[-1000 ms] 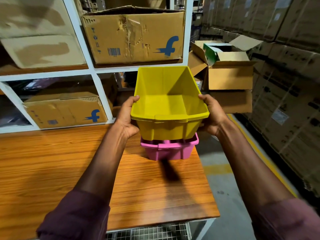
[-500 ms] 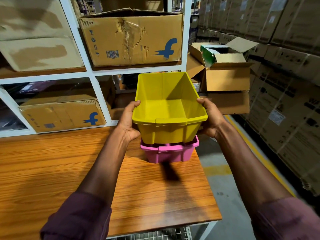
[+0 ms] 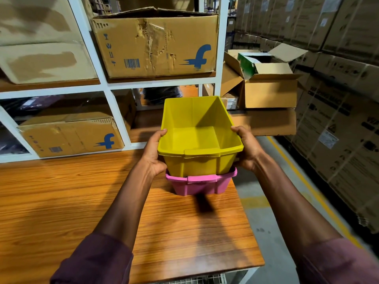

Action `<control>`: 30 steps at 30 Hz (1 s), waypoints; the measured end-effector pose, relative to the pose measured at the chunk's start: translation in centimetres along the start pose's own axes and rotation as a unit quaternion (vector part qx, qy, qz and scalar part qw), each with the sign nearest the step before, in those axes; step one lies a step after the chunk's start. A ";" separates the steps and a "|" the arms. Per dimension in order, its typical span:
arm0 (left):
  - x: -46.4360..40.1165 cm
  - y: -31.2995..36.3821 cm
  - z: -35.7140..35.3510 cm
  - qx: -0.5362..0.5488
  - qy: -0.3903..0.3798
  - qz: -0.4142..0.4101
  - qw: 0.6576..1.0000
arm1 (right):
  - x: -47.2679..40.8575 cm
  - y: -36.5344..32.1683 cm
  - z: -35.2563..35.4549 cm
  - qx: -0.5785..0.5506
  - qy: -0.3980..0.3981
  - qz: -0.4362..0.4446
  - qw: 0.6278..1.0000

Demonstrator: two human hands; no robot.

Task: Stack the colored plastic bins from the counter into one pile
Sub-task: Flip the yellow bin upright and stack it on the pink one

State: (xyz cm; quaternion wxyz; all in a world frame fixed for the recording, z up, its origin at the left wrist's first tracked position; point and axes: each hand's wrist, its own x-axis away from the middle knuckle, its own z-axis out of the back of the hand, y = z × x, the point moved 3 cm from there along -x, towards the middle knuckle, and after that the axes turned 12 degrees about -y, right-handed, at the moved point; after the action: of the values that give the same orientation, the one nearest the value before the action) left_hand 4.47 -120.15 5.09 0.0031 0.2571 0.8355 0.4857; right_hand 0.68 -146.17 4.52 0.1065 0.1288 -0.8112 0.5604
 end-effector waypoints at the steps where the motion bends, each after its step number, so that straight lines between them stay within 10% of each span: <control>1: -0.1 0.0 0.1 -0.001 0.000 -0.001 1.000 | -0.1 0.0 0.2 0.001 0.000 0.000 1.000; 30: -0.4 -3.2 3.1 -0.130 0.150 -0.068 0.978 | -0.4 3.0 2.7 0.159 0.135 0.076 0.975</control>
State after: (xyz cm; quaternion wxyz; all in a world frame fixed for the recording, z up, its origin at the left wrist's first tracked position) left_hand 4.25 -119.03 0.74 -0.0558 0.1213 0.7719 0.6216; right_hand -0.02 -147.69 0.83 0.1503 0.0054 -0.6973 0.7009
